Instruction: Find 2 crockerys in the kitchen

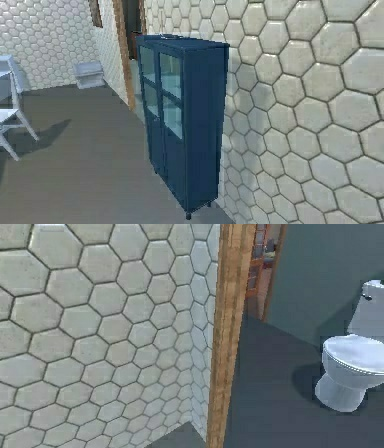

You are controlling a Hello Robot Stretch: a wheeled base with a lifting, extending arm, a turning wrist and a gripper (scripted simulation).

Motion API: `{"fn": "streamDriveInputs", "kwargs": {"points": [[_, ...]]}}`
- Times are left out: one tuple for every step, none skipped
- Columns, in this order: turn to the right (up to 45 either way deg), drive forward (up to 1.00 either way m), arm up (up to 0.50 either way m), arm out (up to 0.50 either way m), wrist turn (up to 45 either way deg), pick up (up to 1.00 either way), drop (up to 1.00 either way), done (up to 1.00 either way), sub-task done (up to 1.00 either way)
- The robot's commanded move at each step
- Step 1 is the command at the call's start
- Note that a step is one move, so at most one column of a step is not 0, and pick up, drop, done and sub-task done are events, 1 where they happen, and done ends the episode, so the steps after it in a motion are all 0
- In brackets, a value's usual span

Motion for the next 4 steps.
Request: {"fn": "streamDriveInputs", "kwargs": {"points": [[0.0, 0.5, 0.0, 0.0, 0.0, 0.0, 0.0, 0.0, 0.0], [-36.0, 0.0, 0.0, 0.0, 0.0, 0.0, 0.0, 0.0, 0.0], [0.0, 1.0, 0.0, 0.0, 0.0, 0.0, 0.0, 0.0, 0.0], [-9.0, 0.0, 0.0, 0.0, 0.0, 0.0, 0.0, 0.0, 0.0]]}}
